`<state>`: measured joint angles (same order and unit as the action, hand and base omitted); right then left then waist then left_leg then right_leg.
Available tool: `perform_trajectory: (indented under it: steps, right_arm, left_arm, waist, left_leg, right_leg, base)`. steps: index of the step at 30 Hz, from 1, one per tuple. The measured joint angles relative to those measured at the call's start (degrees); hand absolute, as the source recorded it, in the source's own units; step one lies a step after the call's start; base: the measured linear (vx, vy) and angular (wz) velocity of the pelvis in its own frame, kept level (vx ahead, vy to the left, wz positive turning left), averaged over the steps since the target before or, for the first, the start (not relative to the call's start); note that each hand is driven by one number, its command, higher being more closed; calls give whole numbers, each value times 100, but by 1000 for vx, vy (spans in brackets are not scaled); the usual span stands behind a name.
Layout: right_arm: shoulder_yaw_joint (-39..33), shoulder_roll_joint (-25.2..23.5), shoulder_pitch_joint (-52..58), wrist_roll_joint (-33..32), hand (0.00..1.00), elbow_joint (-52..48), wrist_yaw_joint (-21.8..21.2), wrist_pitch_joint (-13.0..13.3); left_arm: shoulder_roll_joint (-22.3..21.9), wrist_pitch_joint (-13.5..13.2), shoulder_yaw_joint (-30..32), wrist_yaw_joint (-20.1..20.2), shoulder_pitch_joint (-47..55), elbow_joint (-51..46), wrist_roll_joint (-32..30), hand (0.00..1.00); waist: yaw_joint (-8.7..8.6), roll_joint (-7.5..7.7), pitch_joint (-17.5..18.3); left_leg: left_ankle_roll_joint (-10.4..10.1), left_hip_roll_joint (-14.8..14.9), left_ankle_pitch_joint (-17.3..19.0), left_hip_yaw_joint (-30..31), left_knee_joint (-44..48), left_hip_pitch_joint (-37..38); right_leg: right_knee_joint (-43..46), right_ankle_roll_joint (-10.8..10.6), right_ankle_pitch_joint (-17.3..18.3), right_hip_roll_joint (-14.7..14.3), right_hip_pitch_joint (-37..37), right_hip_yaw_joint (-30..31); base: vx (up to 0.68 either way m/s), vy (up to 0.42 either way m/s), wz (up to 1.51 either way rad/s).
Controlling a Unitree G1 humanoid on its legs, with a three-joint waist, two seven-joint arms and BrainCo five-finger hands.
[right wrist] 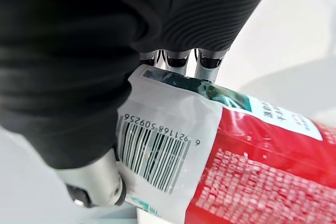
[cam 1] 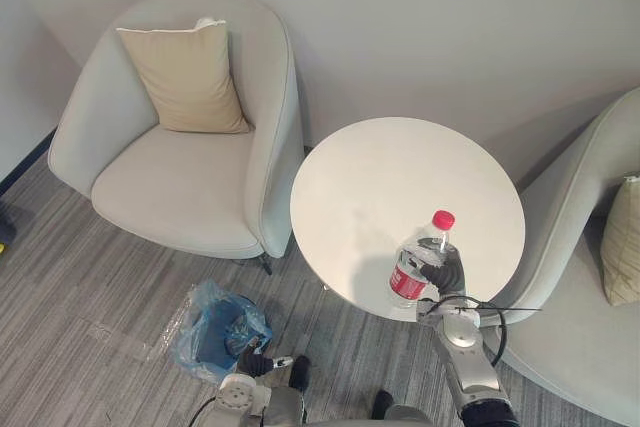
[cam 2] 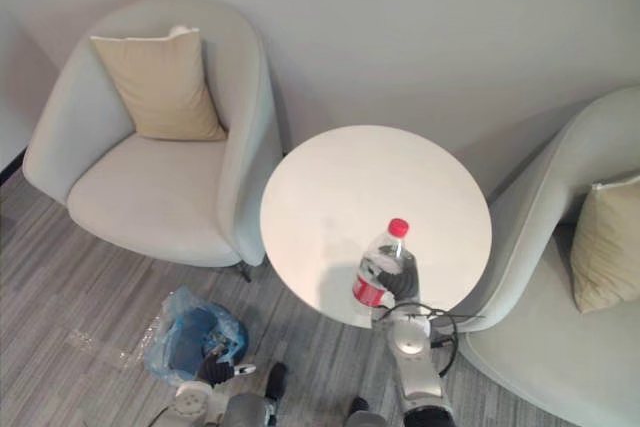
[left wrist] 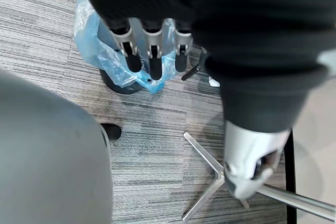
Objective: Gather rubbish on tea table into small bin, then transfer packed bag to large trash can.
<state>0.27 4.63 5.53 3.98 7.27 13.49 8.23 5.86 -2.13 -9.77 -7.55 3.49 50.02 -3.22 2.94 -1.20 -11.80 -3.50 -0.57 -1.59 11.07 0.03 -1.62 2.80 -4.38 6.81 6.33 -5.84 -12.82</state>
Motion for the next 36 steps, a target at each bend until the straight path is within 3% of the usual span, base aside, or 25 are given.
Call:
perform_trajectory:
  steps: [11, 16, 19, 20, 22, 23, 24, 25, 27, 30, 32, 35, 36]
  right_arm:
    - [177, -51, 816, 7, 100, -1553, -336, 127]
    - [319, -58, 910, 51, 100, -2497, -309, 277]
    - [462, -18, 707, 65, 100, -2661, -201, 327]
    - [488, -36, 628, 70, 100, -2658, -191, 336]
    - [439, 0, 433, 163, 100, -2545, -157, 348]
    - [306, 30, 350, 275, 100, -2270, -111, 365]
    - [192, 33, 365, 280, 100, -2140, -84, 350]
    - [95, 43, 343, 281, 100, -2042, -63, 337]
    - [17, -21, 309, 289, 100, -1894, -52, 302]
    - [128, -46, 125, 486, 100, -1507, -96, 262]
    - [215, -60, 45, 513, 100, -1278, -103, 257]
    - [293, -70, -29, 515, 100, -822, -111, 215]
    - [325, -74, -34, 519, 100, -684, -118, 152]
  left_arm:
    - [-36, 4, 8, 9, 2, 1, -16, 0]
    - [-183, -2, 230, 6, 1, -132, -57, 0]
    - [-240, -20, 172, 7, 49, -274, -131, 0]
    - [-214, -31, 122, 12, 41, -329, -164, 0]
    - [-259, -28, 13, 34, 28, -319, -245, 0]
    - [-321, -38, -96, 48, 44, -205, -353, 0]
    - [-395, -22, -152, 44, 69, -175, -412, 0]
    - [-430, -20, -274, 49, 73, -181, -467, 0]
    - [-417, -19, -422, 42, 55, -192, -574, 0]
    - [-298, -19, -537, 39, 51, -177, -582, 0]
    - [-210, -29, -527, 30, 48, -88, -585, 0]
    - [-71, -48, -455, 7, 52, 25, -572, 0]
    - [-72, -51, -398, 6, 60, 35, -571, 0]
  waist:
    - [-76, -6, -1]
    - [-124, -72, -91]
    - [-140, -151, -124]
    - [-189, -55, -120]
    - [-290, -100, -101]
    - [-362, -152, -63]
    - [-415, -235, -12]
    - [-431, -301, 24]
    - [-517, -200, 10]
    - [-502, -115, 26]
    - [-503, -111, 42]
    - [-466, -89, 65]
    - [-423, -68, 69]
  left_leg:
    - [43, 49, 114, -289, 144, 149]
    - [69, 25, 314, -288, 812, -255]
    - [47, 22, 216, -519, 1221, -682]
    - [60, 44, 138, -677, 923, -656]
    - [390, 315, 843, -1665, 2149, -863]
    - [279, 744, 1245, -2320, 2626, -595]
    - [163, 1014, 1349, -2588, 2643, -511]
    - [105, 943, 1351, -2738, 2448, -569]
    - [91, 637, 1264, -2766, 1737, -466]
    - [219, 236, 798, -2593, 995, -195]
    - [253, 148, 653, -2516, 775, -89]
    - [265, 77, 356, -2456, 326, 84]
    - [261, 16, 260, -2461, 92, 175]
  right_leg:
    - [79, 7, 1, 6, -81, 242]
    - [337, 47, 88, 39, 53, 51]
    - [688, 121, 187, 29, 370, -52]
    - [650, 184, 97, 179, 528, -197]
    - [747, 179, 31, 339, 706, -405]
    - [787, 106, -36, 452, 683, -541]
    - [874, 81, -48, 502, 738, -728]
    - [935, 9, -69, 546, 805, -887]
    - [632, -213, -276, 719, 676, -1235]
    - [256, -93, -605, 874, 406, -1475]
    - [136, -68, -708, 884, 307, -1467]
    - [132, -84, -738, 885, 296, -1487]
    - [304, -48, -592, 930, 387, -1493]
  base:
    - [-12, 9, -12]
    - [-79, 13, 15]
    - [-148, 25, 24]
    - [-161, 55, 29]
    - [-110, 87, 50]
    - [-59, 177, 79]
    - [-50, 246, 91]
    - [-52, 214, 95]
    - [-70, 216, 104]
    - [-69, 144, 63]
    - [-64, 82, 26]
    - [-93, 0, 9]
    - [-111, -14, -3]
